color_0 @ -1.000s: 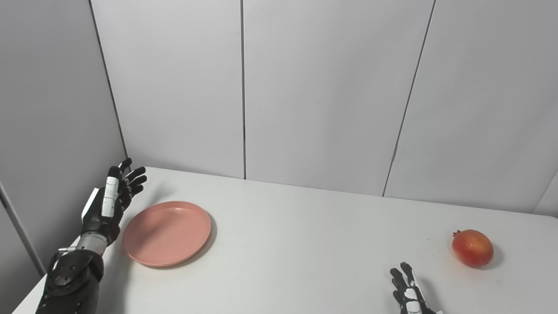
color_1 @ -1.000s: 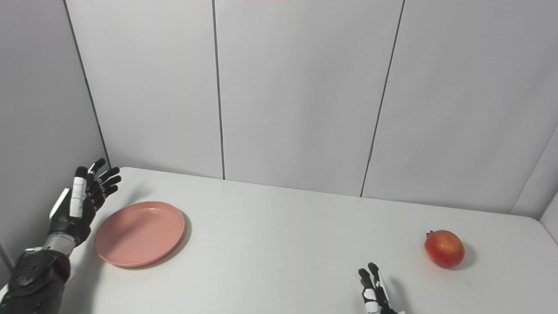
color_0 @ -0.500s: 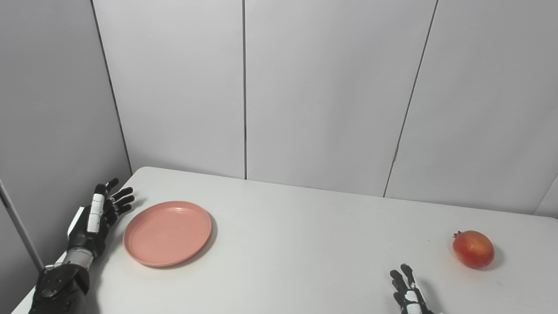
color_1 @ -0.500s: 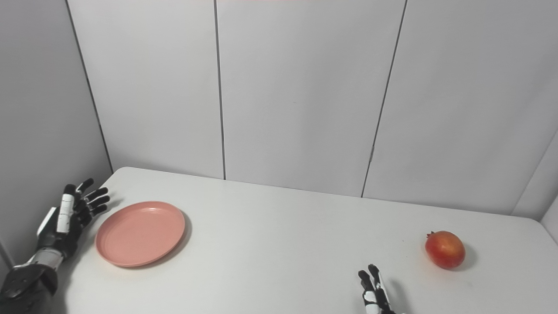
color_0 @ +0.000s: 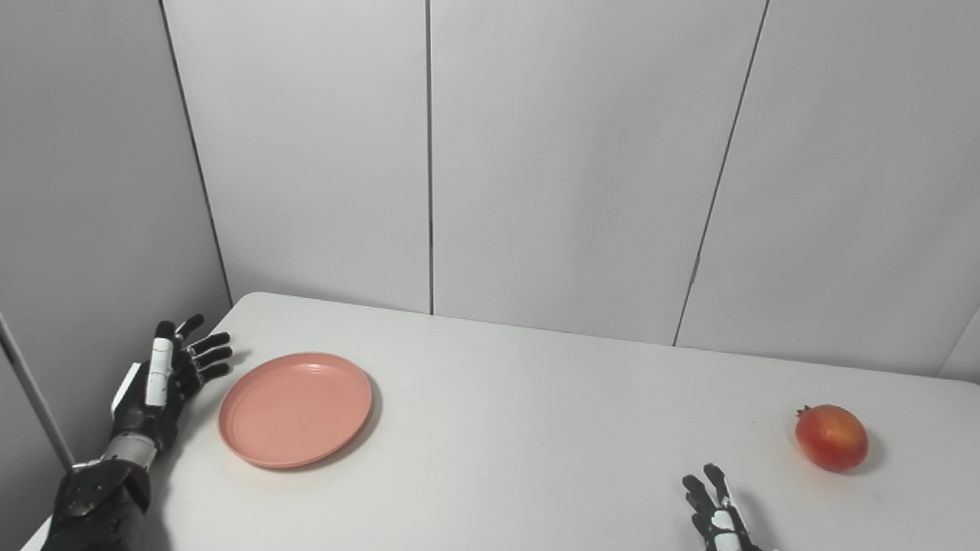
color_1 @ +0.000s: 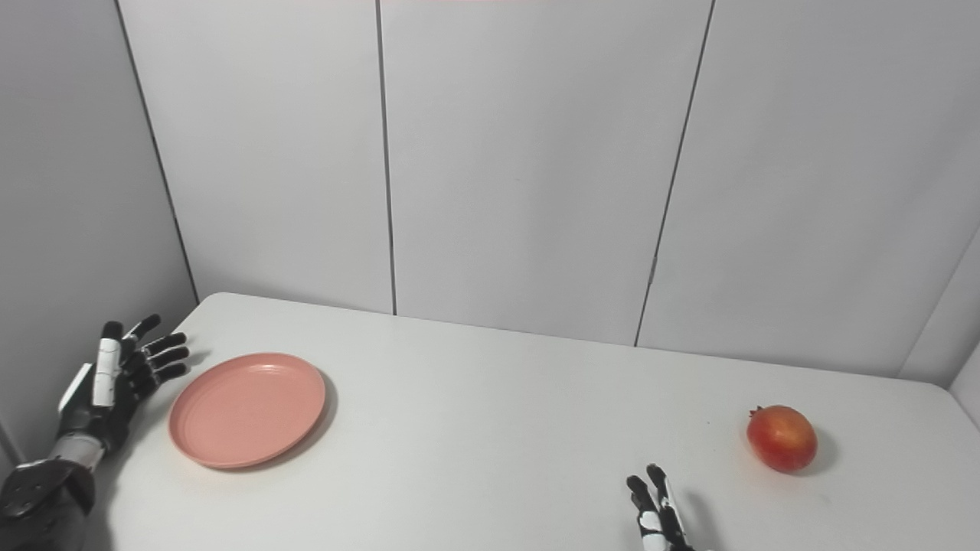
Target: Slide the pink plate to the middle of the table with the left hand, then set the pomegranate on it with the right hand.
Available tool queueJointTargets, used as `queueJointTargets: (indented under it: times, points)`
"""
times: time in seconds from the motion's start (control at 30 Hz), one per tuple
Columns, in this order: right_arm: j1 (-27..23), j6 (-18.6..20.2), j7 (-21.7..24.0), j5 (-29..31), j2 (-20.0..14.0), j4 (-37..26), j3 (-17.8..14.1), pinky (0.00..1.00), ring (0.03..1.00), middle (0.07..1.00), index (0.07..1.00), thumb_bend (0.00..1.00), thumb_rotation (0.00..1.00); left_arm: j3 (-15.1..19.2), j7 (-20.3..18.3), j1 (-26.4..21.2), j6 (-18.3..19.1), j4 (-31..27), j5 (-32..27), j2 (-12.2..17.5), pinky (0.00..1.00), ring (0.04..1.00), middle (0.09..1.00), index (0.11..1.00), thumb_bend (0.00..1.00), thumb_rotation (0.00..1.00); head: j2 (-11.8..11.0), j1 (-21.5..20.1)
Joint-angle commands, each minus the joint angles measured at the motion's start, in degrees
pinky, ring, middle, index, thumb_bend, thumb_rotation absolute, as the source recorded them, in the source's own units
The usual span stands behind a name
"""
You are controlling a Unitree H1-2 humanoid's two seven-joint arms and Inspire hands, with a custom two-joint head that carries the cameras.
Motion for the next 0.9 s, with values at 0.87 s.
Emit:
queueJointTargets:
  times: [0.87]
  points:
    - [3.12, 2.04, 0.46, -1.18, -0.53, 1.13, 0.23, 1.0, 0.946, 0.915, 0.965, 0.75, 1.0, -2.76, -4.33, 6.45, 6.41, -18.19, -3.21, -7.29, 0.91, 0.869, 0.876, 0.983, 1.0, 0.98, 0.67, -0.8]
